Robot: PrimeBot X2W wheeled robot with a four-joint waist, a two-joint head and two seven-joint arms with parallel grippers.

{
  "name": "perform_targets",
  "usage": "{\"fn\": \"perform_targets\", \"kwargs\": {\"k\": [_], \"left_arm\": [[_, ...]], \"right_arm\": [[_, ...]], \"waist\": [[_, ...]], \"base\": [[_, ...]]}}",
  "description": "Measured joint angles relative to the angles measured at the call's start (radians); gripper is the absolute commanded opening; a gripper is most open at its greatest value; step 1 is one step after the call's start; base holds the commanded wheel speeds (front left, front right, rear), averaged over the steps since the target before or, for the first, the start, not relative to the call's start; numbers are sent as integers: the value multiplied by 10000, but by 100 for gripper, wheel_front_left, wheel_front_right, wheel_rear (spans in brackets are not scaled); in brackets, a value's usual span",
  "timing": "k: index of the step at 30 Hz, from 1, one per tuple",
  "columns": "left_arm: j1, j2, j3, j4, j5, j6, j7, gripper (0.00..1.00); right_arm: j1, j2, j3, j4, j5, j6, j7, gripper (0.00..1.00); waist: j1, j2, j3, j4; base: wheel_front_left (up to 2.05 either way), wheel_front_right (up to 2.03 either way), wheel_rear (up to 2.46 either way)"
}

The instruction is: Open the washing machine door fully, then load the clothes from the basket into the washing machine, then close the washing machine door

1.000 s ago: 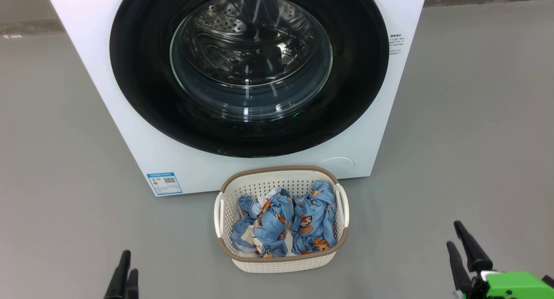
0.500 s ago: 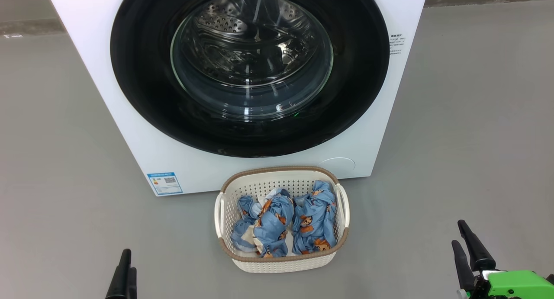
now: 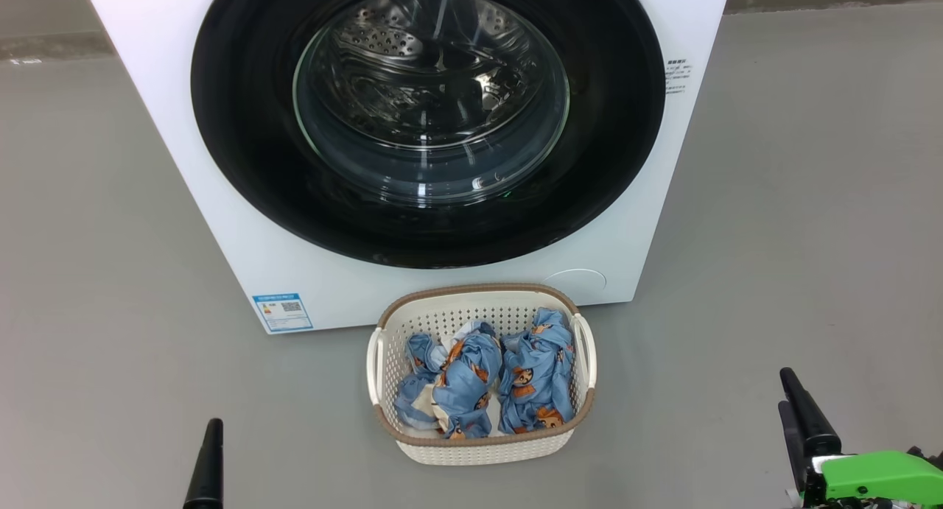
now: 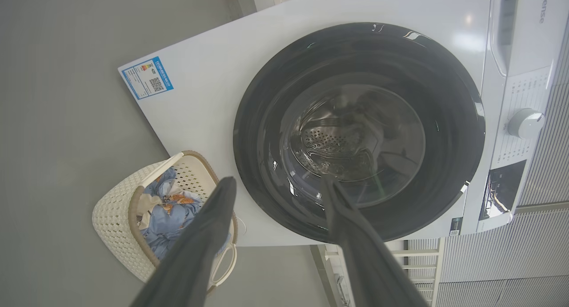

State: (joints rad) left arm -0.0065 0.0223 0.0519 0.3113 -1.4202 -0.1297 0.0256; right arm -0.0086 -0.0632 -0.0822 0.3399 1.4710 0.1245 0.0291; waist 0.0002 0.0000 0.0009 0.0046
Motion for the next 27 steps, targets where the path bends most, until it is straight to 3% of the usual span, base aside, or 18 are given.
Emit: {"fn": "perform_targets", "kwargs": {"k": [27], "left_arm": [[-110,81,-169,-111,4113,-2,-802,100]], "right_arm": [[-93,-665,709,-307,-3965,0,-807,100]], "waist": [[0,0,-30,139]], "base": [[0,0,0]]}}
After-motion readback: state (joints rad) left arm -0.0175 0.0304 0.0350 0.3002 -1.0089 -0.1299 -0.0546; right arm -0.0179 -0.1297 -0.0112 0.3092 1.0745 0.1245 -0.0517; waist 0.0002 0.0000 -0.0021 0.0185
